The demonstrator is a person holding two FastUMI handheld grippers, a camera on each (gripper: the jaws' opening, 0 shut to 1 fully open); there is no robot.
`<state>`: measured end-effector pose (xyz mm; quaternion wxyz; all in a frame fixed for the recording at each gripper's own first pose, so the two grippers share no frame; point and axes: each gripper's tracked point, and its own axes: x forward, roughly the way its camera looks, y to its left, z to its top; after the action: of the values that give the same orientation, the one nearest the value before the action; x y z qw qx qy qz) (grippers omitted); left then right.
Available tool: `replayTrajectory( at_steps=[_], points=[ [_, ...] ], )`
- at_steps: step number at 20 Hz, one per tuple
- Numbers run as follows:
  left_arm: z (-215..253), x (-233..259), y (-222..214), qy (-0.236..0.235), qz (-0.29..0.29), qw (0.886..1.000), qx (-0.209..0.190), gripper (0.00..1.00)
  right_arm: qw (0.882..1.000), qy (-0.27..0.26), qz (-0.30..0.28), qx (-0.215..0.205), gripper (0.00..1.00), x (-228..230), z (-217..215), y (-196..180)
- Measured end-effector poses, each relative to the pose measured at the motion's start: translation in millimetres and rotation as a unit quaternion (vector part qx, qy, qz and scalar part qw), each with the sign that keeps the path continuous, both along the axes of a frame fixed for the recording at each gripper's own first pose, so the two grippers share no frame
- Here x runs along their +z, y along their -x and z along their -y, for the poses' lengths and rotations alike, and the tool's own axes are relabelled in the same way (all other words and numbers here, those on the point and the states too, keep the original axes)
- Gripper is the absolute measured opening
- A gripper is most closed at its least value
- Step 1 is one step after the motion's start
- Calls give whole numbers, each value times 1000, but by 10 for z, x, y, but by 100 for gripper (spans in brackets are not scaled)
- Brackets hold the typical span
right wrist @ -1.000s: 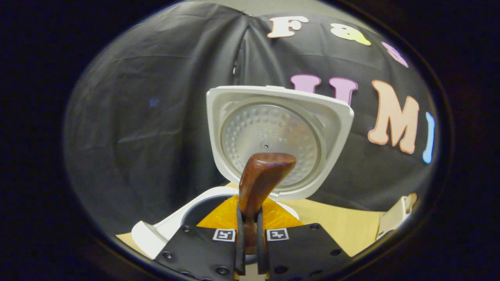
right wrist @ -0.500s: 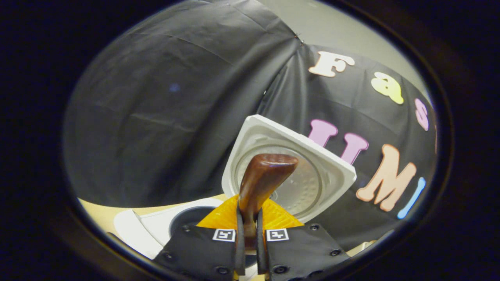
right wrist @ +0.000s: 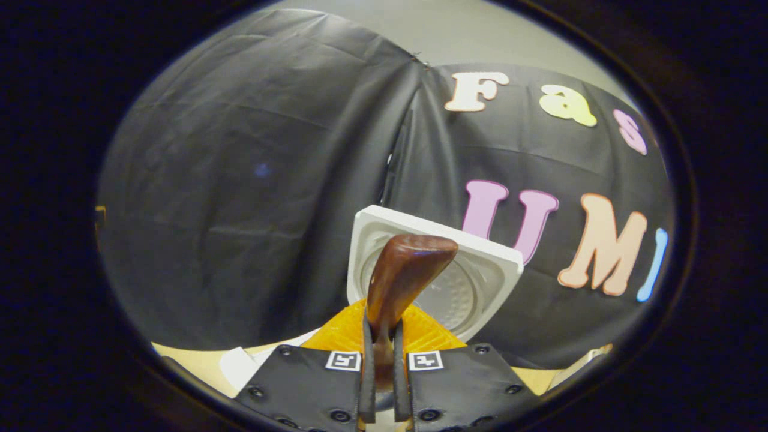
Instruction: Close the left gripper, press the button to open the rice cooker; take a wooden spoon from the chopstick holder with the right hand, scoop a spoonful of rice and pour it into the rice cooker, then put the wooden spoon back into the chopstick holder.
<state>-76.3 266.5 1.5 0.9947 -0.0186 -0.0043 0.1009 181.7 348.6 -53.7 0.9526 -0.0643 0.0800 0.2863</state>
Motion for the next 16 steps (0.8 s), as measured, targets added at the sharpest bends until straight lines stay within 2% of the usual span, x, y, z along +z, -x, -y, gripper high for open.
replayTrajectory(
  at_steps=[4, 6, 8, 12, 16],
  points=[
    [93, 46, 9, -8, 11, 1000, -23, 93, 998, -52, -36, -29, 14, 127, 491, -7],
    [142, 82, -8, -12, 14, 999, -35, 89, 995, -72, -48, -48, 14, 169, 764, -43],
    [193, 127, -39, -15, 15, 999, -48, 89, 992, -83, -55, -74, 14, 205, 1104, -79],
    [576, 244, -289, -17, 17, 997, -76, 96, 985, -102, -70, -122, 13, 182, 1809, -61],
    [913, 302, -435, -23, 21, 994, -105, 95, 975, -93, -66, -191, 13, 69, 2640, -85]
  ],
)
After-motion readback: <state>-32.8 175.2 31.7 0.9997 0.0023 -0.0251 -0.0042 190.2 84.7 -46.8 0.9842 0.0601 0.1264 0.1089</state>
